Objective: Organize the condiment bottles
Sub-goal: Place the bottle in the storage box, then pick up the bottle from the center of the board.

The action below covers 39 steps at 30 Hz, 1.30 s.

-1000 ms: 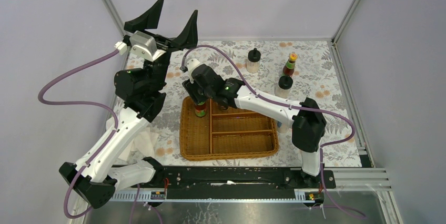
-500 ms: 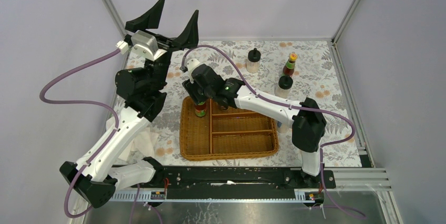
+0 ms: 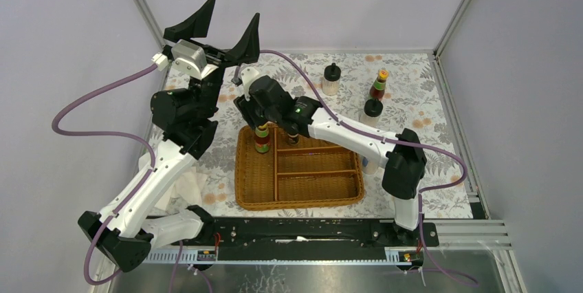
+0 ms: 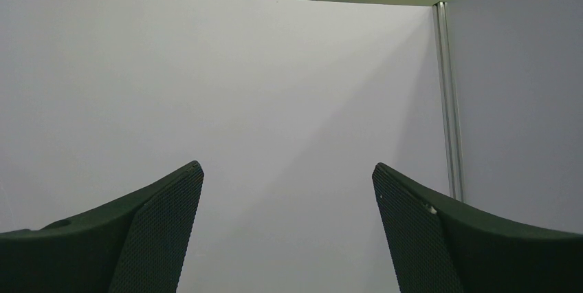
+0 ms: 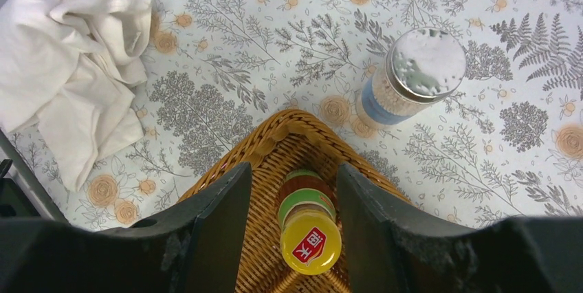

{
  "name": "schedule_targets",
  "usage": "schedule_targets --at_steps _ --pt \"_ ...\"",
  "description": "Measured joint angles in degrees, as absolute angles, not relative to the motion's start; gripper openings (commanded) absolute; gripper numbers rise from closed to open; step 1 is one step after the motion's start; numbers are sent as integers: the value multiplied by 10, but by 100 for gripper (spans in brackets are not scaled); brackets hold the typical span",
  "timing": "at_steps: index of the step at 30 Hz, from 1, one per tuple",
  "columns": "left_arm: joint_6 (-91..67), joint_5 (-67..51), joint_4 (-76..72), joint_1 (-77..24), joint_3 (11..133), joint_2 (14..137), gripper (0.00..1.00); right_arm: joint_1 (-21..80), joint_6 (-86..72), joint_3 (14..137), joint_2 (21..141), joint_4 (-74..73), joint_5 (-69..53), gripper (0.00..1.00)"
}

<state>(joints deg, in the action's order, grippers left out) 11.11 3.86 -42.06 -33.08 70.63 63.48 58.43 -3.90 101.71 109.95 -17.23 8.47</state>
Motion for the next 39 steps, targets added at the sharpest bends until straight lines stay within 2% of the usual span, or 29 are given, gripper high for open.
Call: schedule_targets --at_steps 19,30,39 --pt "111 39 -421 -331 706 635 98 560 -30 1034 1100 -173 95 57" --pt "111 40 -420 -331 707 635 98 454 -31 1025 1093 -170 142 58" --pt "111 43 -418 -331 707 641 98 364 -40 941 1009 -161 208 60"
